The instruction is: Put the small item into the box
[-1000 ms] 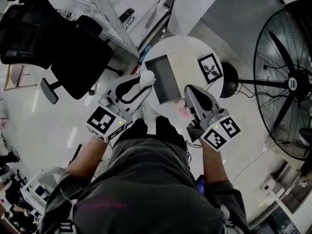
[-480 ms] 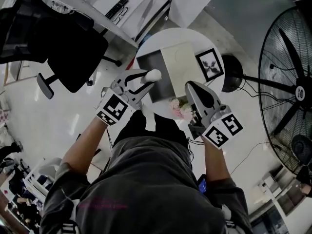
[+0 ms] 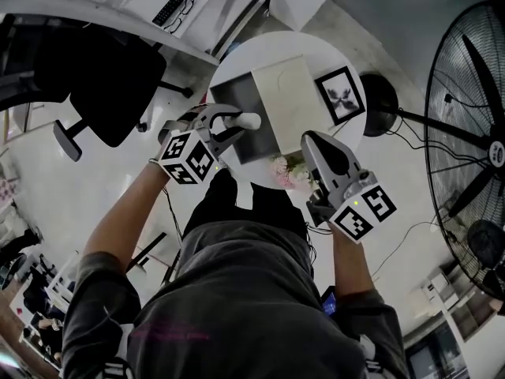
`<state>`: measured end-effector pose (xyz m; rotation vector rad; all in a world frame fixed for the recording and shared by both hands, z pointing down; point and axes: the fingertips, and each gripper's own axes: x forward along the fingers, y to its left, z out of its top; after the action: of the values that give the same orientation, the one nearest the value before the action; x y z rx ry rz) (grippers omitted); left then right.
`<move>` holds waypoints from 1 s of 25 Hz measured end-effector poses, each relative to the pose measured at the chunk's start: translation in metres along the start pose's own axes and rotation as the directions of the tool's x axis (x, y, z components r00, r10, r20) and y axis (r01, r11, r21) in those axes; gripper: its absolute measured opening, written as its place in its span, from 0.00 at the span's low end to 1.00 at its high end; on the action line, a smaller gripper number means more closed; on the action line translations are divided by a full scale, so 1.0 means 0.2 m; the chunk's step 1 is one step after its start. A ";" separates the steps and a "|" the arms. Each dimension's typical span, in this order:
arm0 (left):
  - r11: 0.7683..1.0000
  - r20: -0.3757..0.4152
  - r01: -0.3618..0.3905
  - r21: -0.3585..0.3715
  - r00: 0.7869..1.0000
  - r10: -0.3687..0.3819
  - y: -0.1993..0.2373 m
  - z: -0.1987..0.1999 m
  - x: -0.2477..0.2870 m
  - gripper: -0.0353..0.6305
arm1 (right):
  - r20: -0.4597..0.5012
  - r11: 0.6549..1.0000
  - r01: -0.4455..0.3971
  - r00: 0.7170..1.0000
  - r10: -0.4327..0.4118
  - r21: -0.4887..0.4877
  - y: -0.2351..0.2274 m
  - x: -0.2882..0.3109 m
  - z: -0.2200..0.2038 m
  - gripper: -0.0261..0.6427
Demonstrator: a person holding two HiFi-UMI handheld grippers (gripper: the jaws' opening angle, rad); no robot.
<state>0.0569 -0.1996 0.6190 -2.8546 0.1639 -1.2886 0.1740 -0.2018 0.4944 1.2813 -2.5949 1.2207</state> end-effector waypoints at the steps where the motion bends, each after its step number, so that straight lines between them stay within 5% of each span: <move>1: 0.999 -0.020 0.017 0.030 1.000 -0.016 -0.01 -0.02 0.03 0.26 | -0.003 1.000 0.005 1.000 -0.004 0.005 -0.02 0.00 -0.01 0.07; 12: 0.938 -0.226 0.197 0.285 0.965 -0.134 -0.11 -0.21 0.34 0.26 | -0.033 0.997 0.046 0.998 -0.044 0.056 -0.15 -0.03 -0.15 0.07; 25: 0.915 -0.377 0.285 0.284 0.911 -0.167 -0.15 -0.39 0.55 0.26 | -0.066 0.993 0.082 0.995 -0.076 0.090 -0.24 -0.06 -0.25 0.07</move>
<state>0.0732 -0.1766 0.7547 -2.3962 -0.3713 -1.6690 0.1983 -0.1796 0.5577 1.3243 -2.4471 1.3592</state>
